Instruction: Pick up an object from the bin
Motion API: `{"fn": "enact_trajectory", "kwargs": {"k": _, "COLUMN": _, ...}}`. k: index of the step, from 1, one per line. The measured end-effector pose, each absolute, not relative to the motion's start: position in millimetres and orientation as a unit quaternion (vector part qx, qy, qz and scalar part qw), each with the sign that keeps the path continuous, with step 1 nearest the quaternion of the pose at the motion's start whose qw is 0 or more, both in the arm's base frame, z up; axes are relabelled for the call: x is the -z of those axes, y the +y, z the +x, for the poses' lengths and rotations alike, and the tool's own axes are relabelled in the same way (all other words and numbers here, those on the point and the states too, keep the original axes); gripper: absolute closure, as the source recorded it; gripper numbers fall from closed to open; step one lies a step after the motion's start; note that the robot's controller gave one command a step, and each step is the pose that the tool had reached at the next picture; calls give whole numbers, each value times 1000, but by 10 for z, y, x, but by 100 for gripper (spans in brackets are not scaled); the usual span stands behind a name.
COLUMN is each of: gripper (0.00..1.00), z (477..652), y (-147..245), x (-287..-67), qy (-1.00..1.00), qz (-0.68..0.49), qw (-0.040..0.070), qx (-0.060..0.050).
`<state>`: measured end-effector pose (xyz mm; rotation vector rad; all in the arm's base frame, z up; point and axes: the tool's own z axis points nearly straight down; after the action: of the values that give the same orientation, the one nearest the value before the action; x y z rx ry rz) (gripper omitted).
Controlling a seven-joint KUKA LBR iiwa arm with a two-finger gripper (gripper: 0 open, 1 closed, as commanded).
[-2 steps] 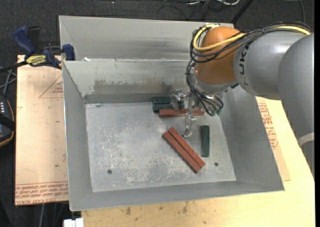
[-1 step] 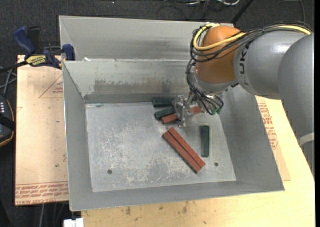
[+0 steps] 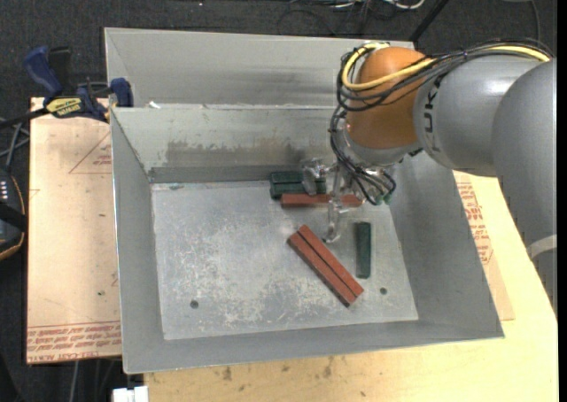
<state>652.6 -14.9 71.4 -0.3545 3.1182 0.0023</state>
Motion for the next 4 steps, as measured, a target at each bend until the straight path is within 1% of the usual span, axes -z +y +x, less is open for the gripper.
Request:
{"fn": "enact_trajectory", "kwargs": {"k": 1, "gripper": 100, "z": 6545, "y": -149, "x": -741, "qy": 994, "qz": -113, "qw": 4, "qx": -1}}
{"fn": "enact_trajectory", "kwargs": {"k": 2, "gripper": 100, "z": 6545, "y": -149, "x": -741, "qy": 994, "qz": -113, "qw": 4, "qx": -1}}
{"fn": "enact_trajectory", "kwargs": {"k": 3, "gripper": 0, "z": 6451, "y": -532, "x": -699, "qy": 996, "qz": -92, "qw": -2, "qx": -1}}
{"fn": "enact_trajectory", "kwargs": {"k": 4, "gripper": 100, "z": 6471, "y": -533, "x": -720, "qy": 996, "qz": -92, "qw": 2, "qx": 0}}
